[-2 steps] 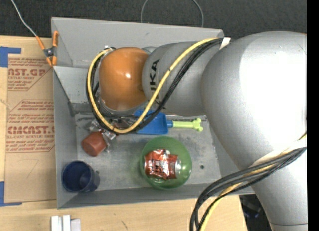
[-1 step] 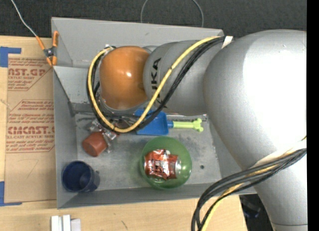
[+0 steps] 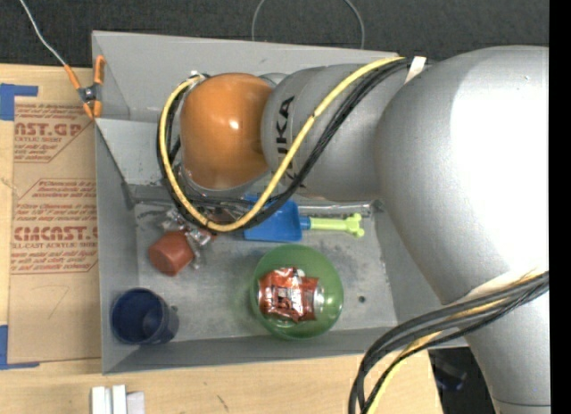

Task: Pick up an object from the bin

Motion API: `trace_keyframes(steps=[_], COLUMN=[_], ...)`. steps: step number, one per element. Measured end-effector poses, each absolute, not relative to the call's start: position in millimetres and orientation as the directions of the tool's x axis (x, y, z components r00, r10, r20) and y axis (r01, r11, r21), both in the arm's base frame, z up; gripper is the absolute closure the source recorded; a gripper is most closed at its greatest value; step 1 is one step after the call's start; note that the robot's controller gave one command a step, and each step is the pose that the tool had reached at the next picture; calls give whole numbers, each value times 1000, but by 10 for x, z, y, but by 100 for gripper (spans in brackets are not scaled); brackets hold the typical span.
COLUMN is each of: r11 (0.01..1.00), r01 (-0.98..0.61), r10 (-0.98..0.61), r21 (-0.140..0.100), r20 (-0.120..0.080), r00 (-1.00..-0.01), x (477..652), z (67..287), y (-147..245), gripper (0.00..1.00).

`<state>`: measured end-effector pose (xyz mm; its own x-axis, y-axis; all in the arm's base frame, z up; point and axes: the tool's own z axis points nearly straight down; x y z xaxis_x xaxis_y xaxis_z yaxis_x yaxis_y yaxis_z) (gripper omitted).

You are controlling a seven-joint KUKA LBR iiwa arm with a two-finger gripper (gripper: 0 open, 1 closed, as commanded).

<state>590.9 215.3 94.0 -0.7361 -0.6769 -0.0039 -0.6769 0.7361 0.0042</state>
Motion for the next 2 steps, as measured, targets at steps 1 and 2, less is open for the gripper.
trace_keyframes(steps=[1, 2], r11=[736, 736], r01=[-677, -677], r10=[-677, -677], r21=[4, 5], r20=[-5, -3], r00=[-736, -736], x=[5913, 5904], z=[1100, 1313], y=[2156, 2155], gripper=[100, 100])
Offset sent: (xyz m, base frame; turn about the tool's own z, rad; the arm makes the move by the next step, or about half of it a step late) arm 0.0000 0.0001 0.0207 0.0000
